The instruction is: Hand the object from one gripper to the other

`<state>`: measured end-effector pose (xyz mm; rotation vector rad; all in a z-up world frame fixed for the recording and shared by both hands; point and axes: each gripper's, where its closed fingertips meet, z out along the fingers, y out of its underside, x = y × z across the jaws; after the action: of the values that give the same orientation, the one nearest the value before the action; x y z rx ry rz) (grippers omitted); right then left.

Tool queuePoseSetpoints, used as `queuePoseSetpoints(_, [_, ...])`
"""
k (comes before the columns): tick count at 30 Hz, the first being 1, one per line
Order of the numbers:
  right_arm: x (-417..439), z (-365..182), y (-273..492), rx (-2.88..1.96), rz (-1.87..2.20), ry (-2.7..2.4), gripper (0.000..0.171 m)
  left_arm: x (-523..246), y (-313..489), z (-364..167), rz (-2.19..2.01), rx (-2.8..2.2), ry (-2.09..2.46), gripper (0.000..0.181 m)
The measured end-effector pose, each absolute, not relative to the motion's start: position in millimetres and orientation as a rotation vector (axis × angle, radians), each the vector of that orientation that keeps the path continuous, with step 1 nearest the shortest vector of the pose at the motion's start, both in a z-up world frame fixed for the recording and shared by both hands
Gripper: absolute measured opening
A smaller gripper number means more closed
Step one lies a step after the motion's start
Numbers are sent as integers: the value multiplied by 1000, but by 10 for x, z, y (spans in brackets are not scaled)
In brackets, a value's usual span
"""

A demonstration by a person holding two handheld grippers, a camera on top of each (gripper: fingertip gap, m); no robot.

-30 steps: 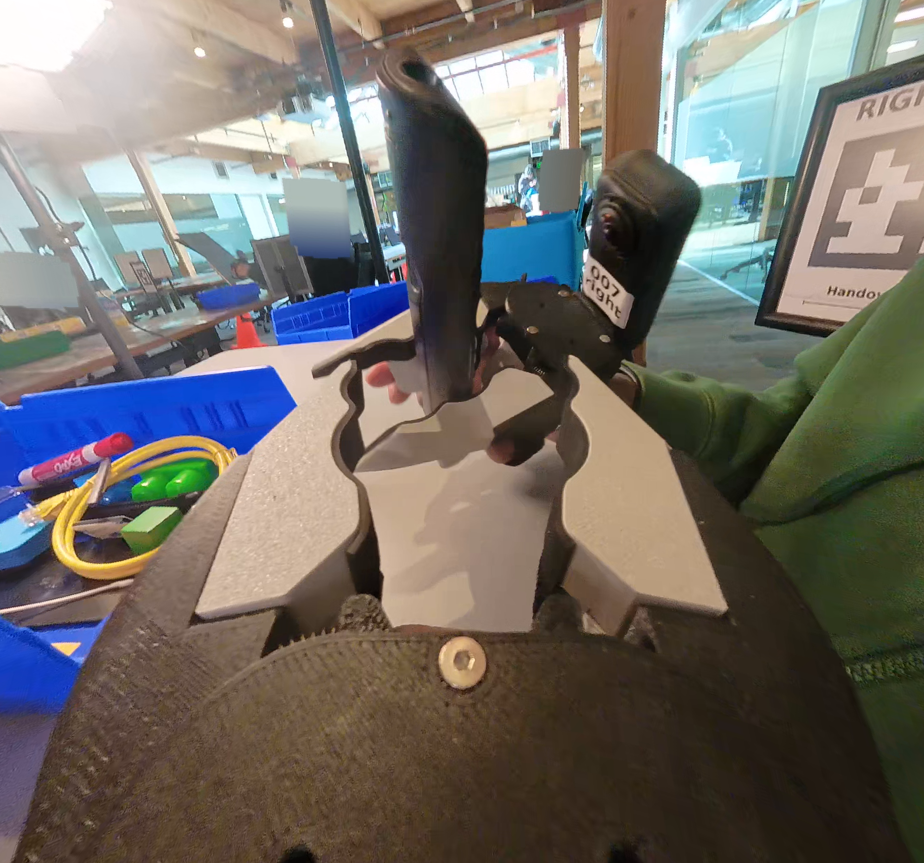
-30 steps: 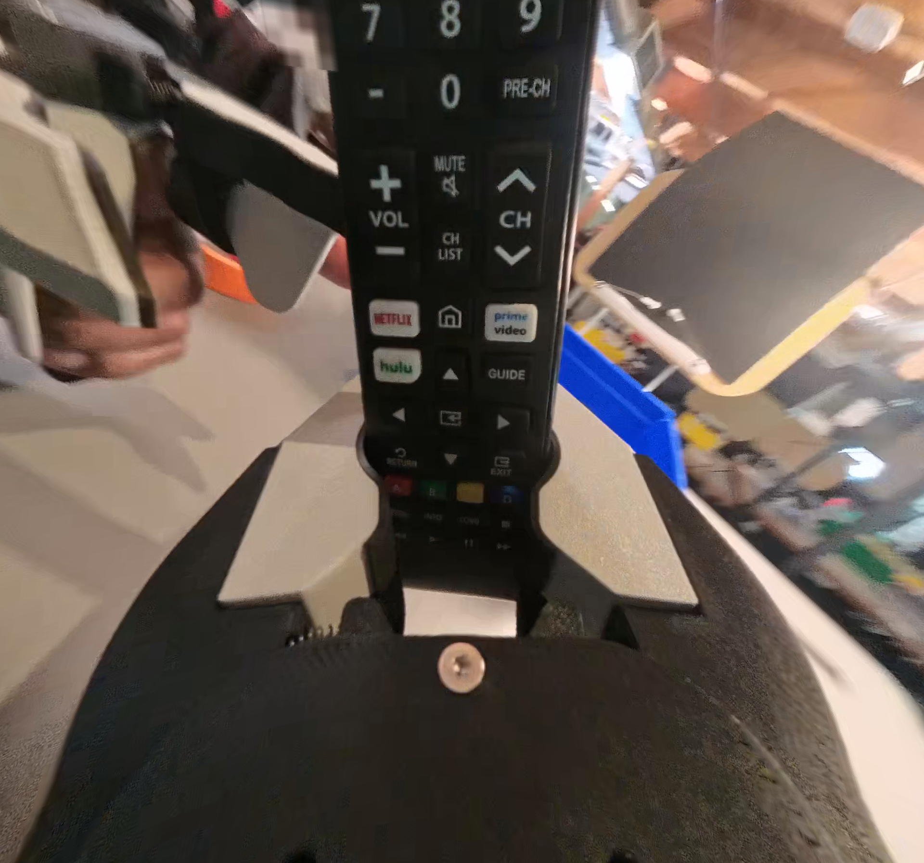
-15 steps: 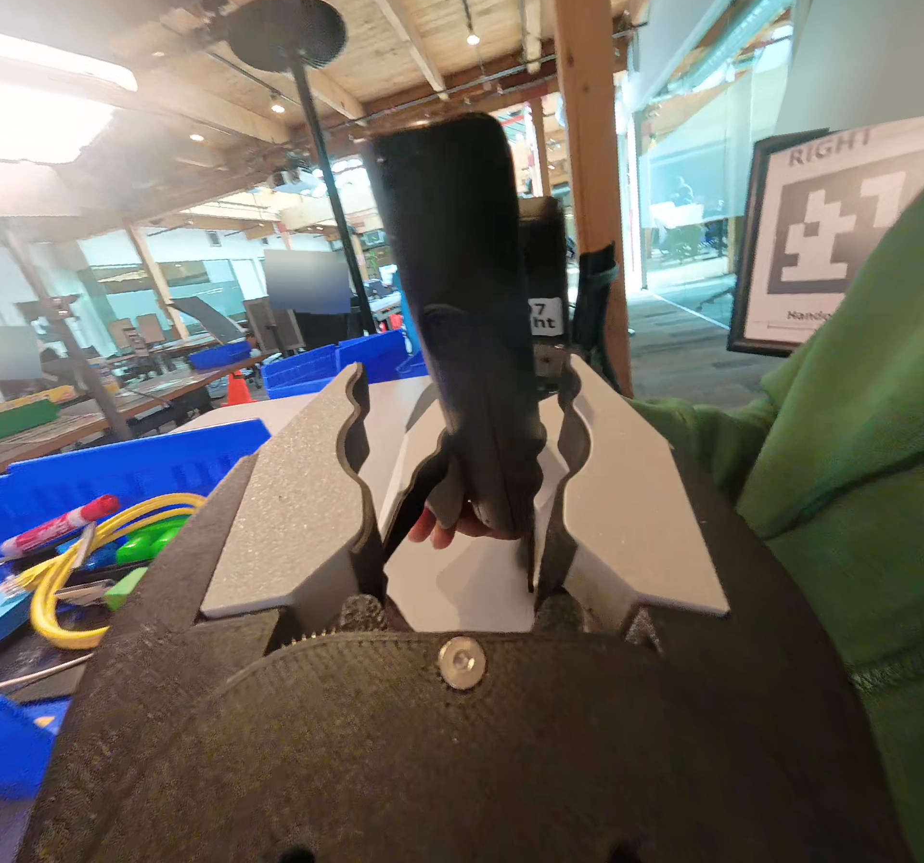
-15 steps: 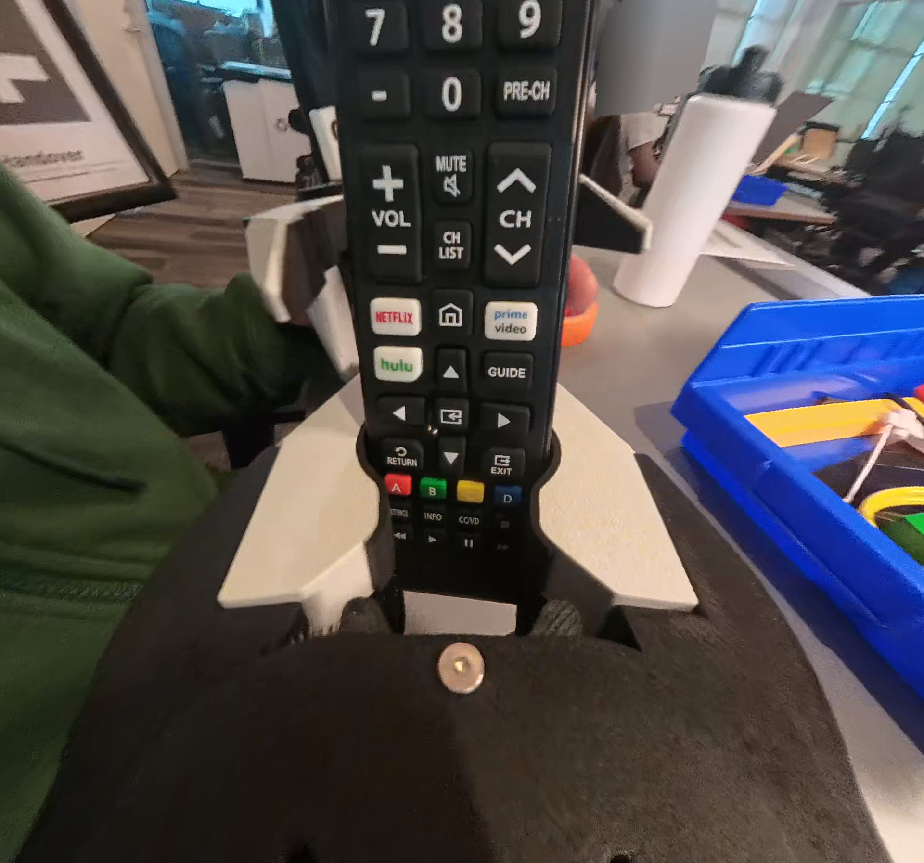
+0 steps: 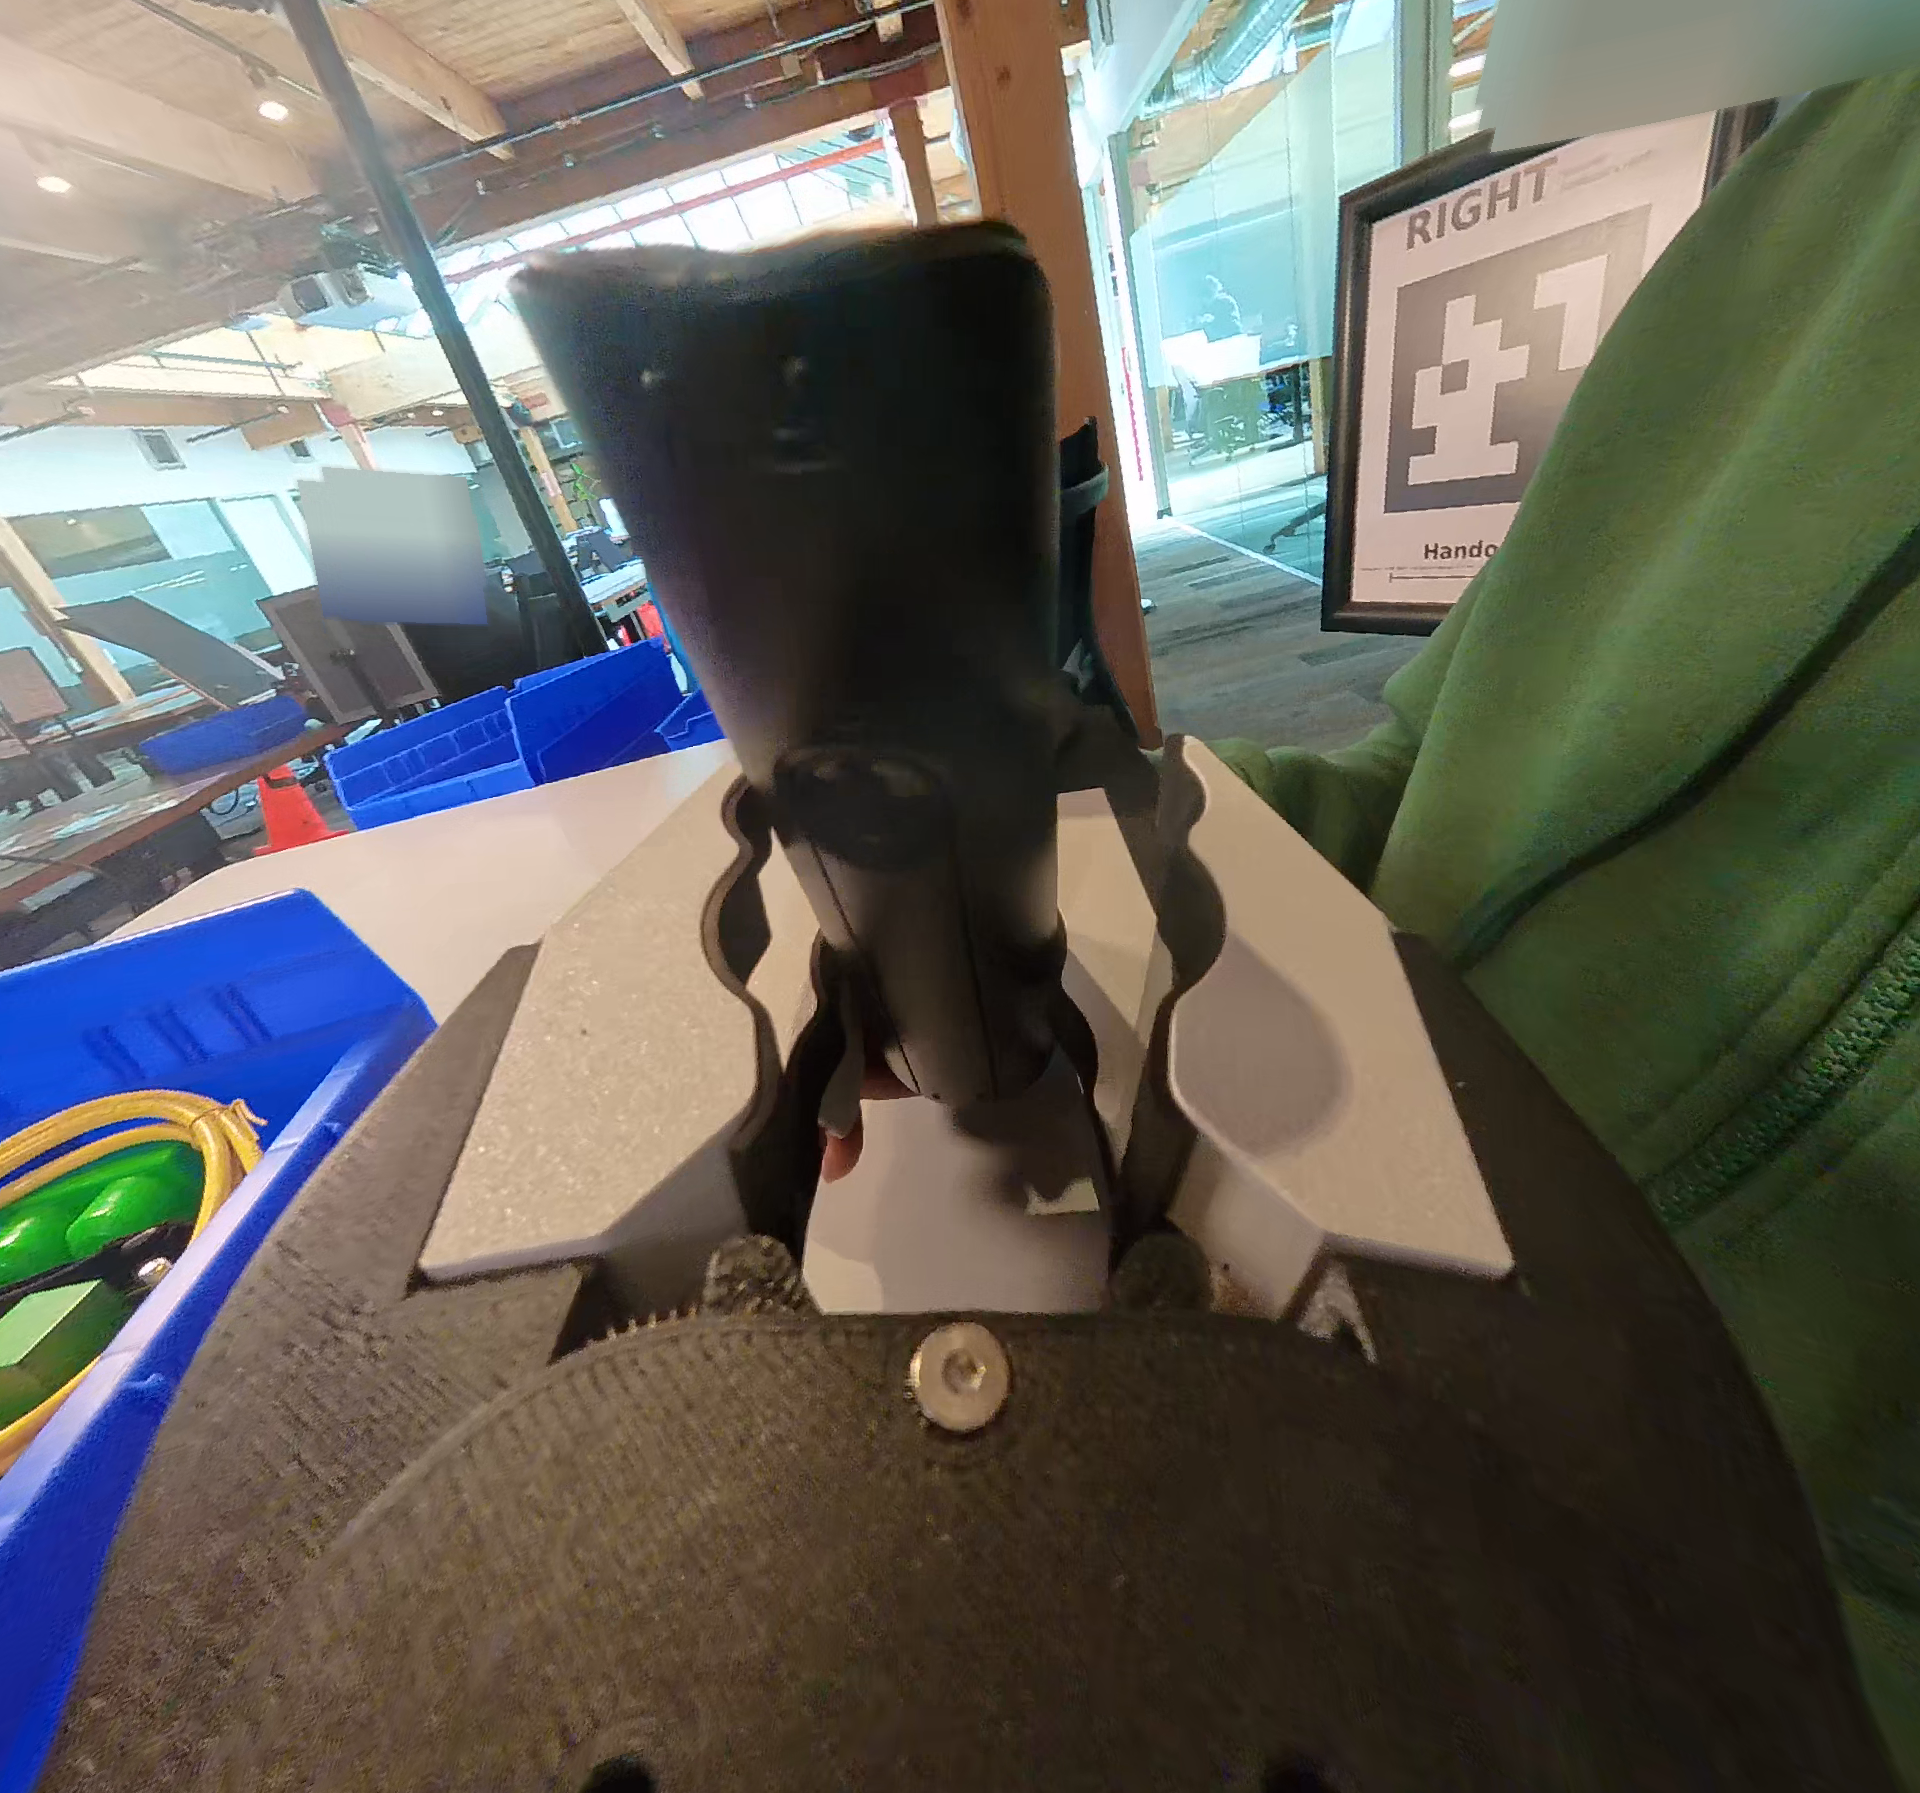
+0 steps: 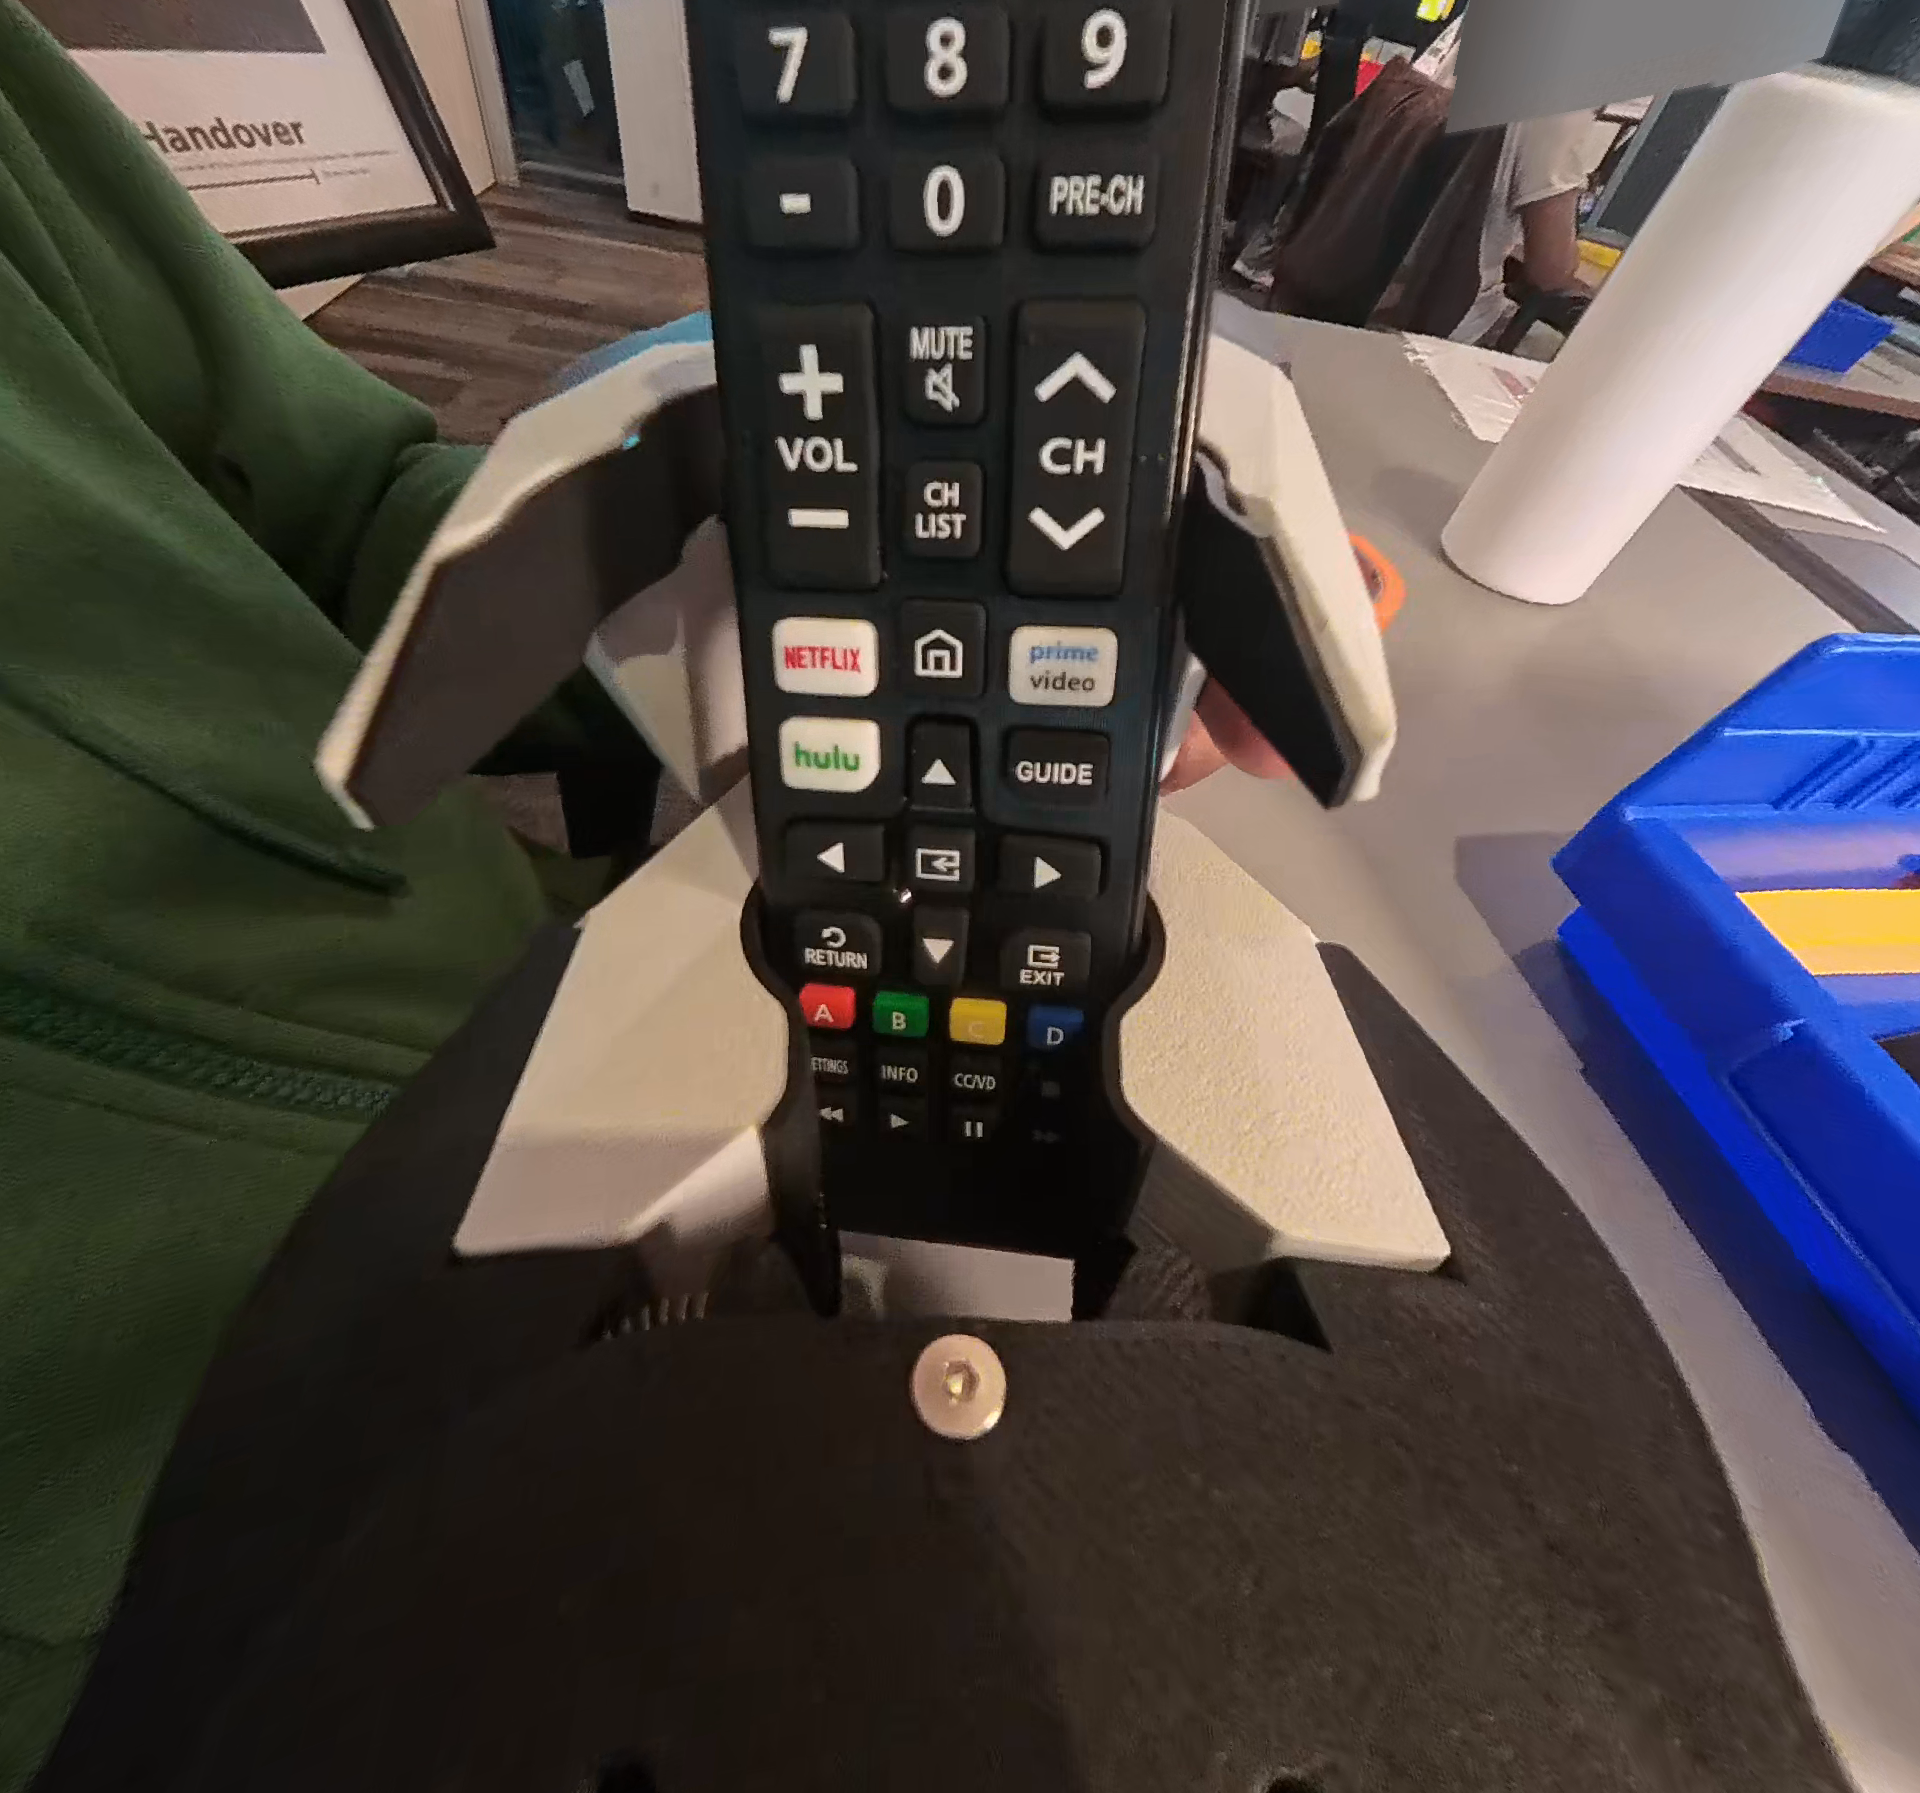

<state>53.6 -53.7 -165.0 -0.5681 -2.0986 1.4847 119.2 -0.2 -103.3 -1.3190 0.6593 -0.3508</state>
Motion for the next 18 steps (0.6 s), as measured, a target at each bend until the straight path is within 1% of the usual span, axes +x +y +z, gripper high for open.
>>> queuePoseSetpoints(1, [550,-1680,-555,-556,1469,-2122,54,1213,-11,-1035,-355,-1316,670,75])
queuePoseSetpoints(3, [572,-1708,-583,-524,1443,-2138,54,1220,-40,-982,-366,-1284,664,62])
queuePoseSetpoints(4, [576,-1700,-585,-517,1445,-2132,55,1210,-52,-969,-369,-1278,662,53])
queuePoseSetpoints(5, [575,-1692,-582,-519,1450,-2128,54,1191,-49,-961,-356,-1273,660,50])
queuePoseSetpoints(13, [493,-1621,-522,-527,1431,-2036,56,1135,-21,-938,-295,-1277,658,50])
queuePoseSetpoints(16, [328,-1483,-357,-533,1336,-1847,68,990,9,-837,-218,-1248,589,49])
queuePoseSetpoints(18, [215,-1393,-195,-524,1192,-1723,71,834,28,-741,-158,-1220,507,49])
